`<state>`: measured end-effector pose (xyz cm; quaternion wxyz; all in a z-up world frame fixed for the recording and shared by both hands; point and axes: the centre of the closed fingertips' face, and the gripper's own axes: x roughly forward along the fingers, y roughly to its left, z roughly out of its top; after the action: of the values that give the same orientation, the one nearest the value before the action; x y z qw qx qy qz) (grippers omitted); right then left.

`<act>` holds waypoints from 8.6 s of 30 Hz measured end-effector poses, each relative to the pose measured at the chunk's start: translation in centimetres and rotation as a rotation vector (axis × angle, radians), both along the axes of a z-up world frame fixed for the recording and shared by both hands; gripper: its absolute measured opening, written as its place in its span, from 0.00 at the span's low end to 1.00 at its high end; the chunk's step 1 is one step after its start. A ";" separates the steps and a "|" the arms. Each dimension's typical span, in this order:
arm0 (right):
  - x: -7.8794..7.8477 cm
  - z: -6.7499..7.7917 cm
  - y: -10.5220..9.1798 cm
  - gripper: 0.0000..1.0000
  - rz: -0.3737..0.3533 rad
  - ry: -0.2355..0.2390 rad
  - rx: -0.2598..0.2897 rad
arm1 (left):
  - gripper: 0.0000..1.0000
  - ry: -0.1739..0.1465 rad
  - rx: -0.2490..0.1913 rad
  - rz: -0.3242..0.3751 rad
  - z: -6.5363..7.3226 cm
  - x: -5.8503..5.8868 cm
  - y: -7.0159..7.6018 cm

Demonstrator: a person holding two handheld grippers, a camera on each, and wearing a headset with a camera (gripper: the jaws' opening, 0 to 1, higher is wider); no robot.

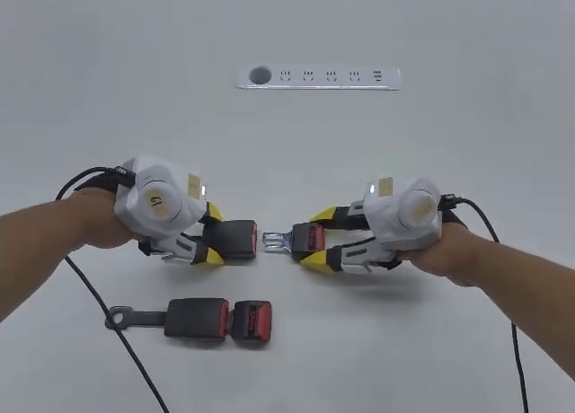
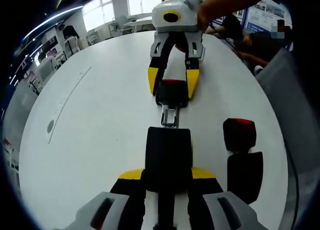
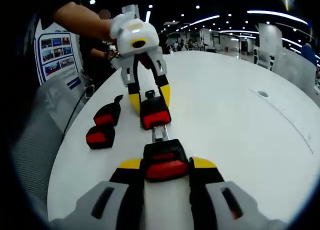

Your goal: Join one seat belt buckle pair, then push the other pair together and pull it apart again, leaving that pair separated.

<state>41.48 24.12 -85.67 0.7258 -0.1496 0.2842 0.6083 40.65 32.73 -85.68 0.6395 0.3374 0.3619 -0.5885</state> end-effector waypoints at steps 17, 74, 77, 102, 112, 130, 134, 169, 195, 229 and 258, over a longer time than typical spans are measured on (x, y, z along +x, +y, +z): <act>-0.4 0.0 3.5 0.34 0.073 0.034 0.027 | 0.32 0.013 0.007 -0.044 -0.1 0.1 0.5; -0.4 -0.4 3.7 0.35 -0.034 0.015 -0.117 | 0.33 0.023 0.036 -0.049 -0.1 0.0 0.4; -0.4 -0.3 3.8 0.35 -0.033 0.016 -0.114 | 0.33 0.024 0.035 -0.050 -0.2 0.1 0.5; -0.6 -0.3 1.1 0.36 -0.027 0.033 -0.142 | 0.34 0.028 0.046 -0.084 -0.5 0.3 0.6; -0.8 -0.4 -1.4 0.36 -0.033 0.022 -0.154 | 0.34 0.031 0.049 -0.079 -0.4 0.2 0.6; -2.2 0.0 -7.8 0.36 -0.052 0.028 -0.182 | 0.34 0.034 0.058 -0.074 -0.2 -0.1 0.5; -2.1 -0.3 -9.0 0.36 -0.061 0.028 -0.190 | 0.34 0.034 0.061 -0.075 -0.1 -0.2 0.4; -1.0 3.0 -13.7 0.63 -0.238 -0.039 -0.169 | 0.58 0.015 0.000 0.100 3.5 1.2 -1.8; -7.7 9.5 -11.9 1.00 -0.722 -0.220 -0.004 | 1.00 -0.174 -0.392 0.957 13.4 -5.3 9.1; -13.8 10.3 -11.1 1.00 -0.728 -0.249 0.008 | 1.00 -0.164 -0.547 0.911 13.2 -14.6 11.4; -13.3 10.4 -10.9 1.00 -0.742 -0.239 0.030 | 1.00 -0.169 -0.570 0.922 13.8 -14.5 11.8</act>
<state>28.22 13.22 -75.28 0.9265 -0.0958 0.2236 0.2871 26.13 44.53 -71.90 0.9240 0.0033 0.2457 -0.2930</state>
